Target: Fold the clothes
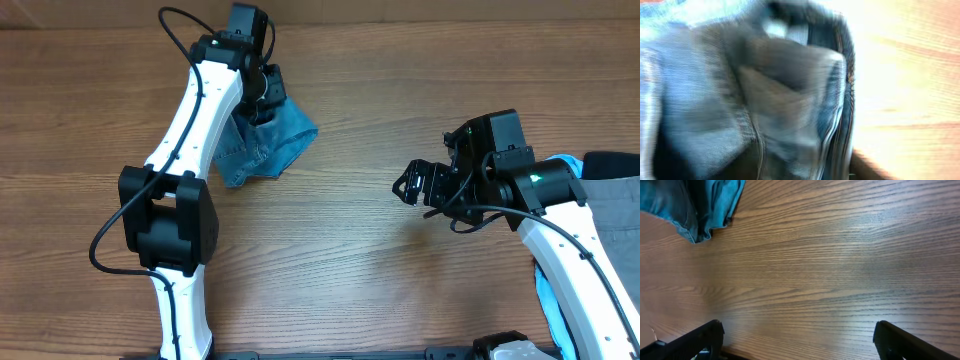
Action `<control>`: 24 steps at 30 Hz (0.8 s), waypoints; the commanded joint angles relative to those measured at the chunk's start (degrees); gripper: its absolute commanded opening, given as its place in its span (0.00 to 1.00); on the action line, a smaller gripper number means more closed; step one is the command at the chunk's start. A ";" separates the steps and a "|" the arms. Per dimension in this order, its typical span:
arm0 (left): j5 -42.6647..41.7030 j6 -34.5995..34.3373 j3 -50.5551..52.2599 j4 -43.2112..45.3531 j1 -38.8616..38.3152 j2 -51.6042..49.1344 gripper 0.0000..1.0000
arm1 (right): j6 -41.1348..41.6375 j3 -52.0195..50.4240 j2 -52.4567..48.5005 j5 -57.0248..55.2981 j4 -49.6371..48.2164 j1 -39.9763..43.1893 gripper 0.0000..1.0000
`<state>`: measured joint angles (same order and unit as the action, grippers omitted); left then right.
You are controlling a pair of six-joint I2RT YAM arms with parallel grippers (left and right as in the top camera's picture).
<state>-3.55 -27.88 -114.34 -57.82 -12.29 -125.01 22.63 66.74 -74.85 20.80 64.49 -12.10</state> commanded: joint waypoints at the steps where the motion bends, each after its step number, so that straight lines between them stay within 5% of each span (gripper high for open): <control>1: 1.62 -2.64 -0.24 1.31 0.28 -0.55 1.00 | -0.42 1.20 0.92 0.26 0.59 -0.24 1.00; 11: -4.44 12.22 -23.50 -22.80 9.29 -0.31 0.99 | -2.12 1.07 0.74 -2.69 -4.70 -0.66 1.00; 13: -5.66 17.27 -23.71 -26.64 10.21 -0.33 0.78 | -2.10 1.01 -0.07 -1.99 -10.80 -1.49 0.98; 17: -6.80 25.64 -21.73 -33.14 10.78 -0.35 0.70 | -1.31 0.98 -4.63 -0.96 -22.27 -4.39 0.90; 20: -7.30 26.21 -17.64 -33.64 10.78 -0.35 0.44 | 0.07 0.98 -10.78 1.09 -29.92 -7.37 0.89; 24: -13.42 28.15 -8.04 -31.45 10.47 -0.35 0.32 | 0.07 0.98 -20.41 3.21 -36.68 -11.13 0.86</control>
<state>-11.57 -3.81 -128.11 -90.21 -1.15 -125.54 22.33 67.29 -90.76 21.71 30.02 -21.30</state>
